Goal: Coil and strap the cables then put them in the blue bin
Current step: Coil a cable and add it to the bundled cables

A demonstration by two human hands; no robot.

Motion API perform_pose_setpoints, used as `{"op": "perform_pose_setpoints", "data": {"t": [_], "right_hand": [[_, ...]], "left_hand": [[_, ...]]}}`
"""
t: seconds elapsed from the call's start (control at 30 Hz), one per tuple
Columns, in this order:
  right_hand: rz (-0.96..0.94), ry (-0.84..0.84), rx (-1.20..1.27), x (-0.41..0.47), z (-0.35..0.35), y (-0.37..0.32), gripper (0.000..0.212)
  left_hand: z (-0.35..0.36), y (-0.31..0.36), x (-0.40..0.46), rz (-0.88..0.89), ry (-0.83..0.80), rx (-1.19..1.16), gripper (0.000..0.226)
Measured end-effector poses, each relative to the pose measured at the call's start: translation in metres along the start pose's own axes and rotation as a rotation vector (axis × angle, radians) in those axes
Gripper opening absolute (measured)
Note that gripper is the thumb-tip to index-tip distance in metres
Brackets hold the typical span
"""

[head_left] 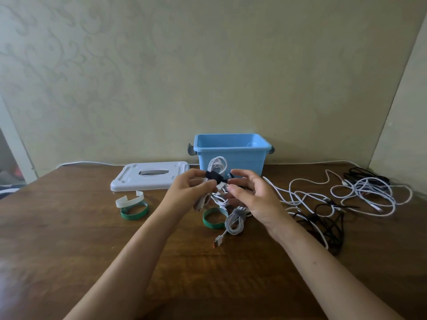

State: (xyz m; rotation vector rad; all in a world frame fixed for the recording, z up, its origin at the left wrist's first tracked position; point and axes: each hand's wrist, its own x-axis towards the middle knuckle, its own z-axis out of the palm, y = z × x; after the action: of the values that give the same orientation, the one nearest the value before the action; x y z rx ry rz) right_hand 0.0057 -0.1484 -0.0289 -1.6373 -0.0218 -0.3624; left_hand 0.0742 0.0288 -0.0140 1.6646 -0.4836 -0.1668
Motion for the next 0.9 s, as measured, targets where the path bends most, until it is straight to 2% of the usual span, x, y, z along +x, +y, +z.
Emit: {"op": "perform_pose_setpoints", "data": {"t": [0.1, 0.17, 0.27, 0.33, 0.4, 0.47, 0.63, 0.77, 0.9], "right_hand": [[-0.023, 0.04, -0.077, 0.0, -0.005, -0.002, 0.031], [-0.105, 0.062, -0.315, 0.0, -0.007, 0.0, 0.024], [-0.173, -0.039, -0.731, -0.004, -0.001, 0.005, 0.018], [-0.192, -0.137, -0.938, -0.006, 0.007, 0.007, 0.024], [-0.22, -0.199, -1.1, -0.008, 0.014, 0.009, 0.032], [-0.232, -0.21, -1.179, -0.008, 0.017, 0.011, 0.032], [-0.261, -0.196, -1.137, -0.006, 0.016, 0.016, 0.015], [-0.239, -0.082, -0.823, -0.004, 0.008, 0.009, 0.003], [-0.242, 0.046, -0.544, -0.001, -0.004, 0.002, 0.005]], "left_hand": [[-0.007, -0.004, 0.005, -0.033, 0.108, -0.039, 0.03], [-0.011, -0.007, 0.007, -0.06, 0.173, -0.042, 0.032], [-0.015, -0.009, 0.01, -0.116, 0.238, 0.035, 0.034], [-0.017, -0.012, 0.013, -0.157, 0.252, 0.113, 0.034], [-0.019, -0.016, 0.015, -0.182, 0.266, 0.187, 0.037], [-0.019, -0.02, 0.016, -0.193, 0.26, 0.28, 0.038], [-0.011, -0.026, 0.014, -0.18, 0.218, 0.44, 0.036], [-0.008, -0.027, 0.012, -0.158, 0.199, 0.568, 0.042], [0.001, -0.028, 0.009, -0.155, 0.085, 0.658, 0.045]]}}
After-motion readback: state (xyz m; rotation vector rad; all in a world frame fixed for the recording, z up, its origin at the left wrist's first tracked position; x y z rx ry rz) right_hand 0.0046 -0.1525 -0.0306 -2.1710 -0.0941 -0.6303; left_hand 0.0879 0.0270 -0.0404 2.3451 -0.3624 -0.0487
